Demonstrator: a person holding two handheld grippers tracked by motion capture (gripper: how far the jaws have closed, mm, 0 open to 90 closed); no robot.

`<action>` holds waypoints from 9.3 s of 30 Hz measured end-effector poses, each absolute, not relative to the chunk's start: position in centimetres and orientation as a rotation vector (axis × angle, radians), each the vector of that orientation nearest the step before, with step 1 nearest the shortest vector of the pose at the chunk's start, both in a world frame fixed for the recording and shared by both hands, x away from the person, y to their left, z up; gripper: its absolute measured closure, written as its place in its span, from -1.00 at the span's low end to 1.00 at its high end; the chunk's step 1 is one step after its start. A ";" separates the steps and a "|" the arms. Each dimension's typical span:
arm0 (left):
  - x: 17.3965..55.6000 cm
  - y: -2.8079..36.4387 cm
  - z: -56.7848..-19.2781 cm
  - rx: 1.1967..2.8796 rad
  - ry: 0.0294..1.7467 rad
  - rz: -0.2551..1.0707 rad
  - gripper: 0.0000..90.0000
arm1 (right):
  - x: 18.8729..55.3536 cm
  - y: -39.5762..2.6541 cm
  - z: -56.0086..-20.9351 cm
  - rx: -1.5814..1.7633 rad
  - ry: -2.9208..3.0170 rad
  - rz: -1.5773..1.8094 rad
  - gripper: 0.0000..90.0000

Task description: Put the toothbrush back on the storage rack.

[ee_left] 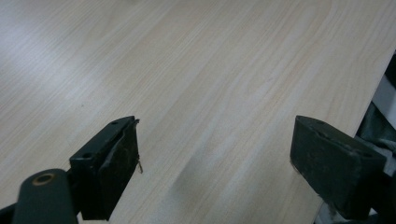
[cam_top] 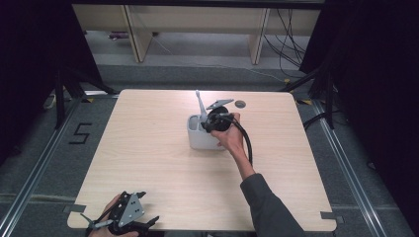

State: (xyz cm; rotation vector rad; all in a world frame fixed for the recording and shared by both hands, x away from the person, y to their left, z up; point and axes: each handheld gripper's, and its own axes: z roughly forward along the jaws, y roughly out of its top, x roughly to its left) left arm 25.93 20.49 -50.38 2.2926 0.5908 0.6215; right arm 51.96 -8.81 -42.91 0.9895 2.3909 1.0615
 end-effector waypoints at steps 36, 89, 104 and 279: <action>25.9 20.5 -50.4 2.295 0.585 0.600 -0.67 | 52.0 -8.6 -42.6 1.050 2.396 1.040 0.46; 25.9 20.5 -50.4 2.299 0.591 0.601 -0.67 | 48.6 -11.9 -39.5 1.005 2.299 1.207 -0.11; 26.0 20.5 -50.4 2.312 0.586 0.611 -0.67 | 46.8 -13.8 -39.5 0.979 2.282 1.230 -0.16; 25.9 20.4 -50.4 2.300 0.586 0.631 -0.67 | 30.2 -22.7 -49.0 1.063 2.397 1.219 -0.64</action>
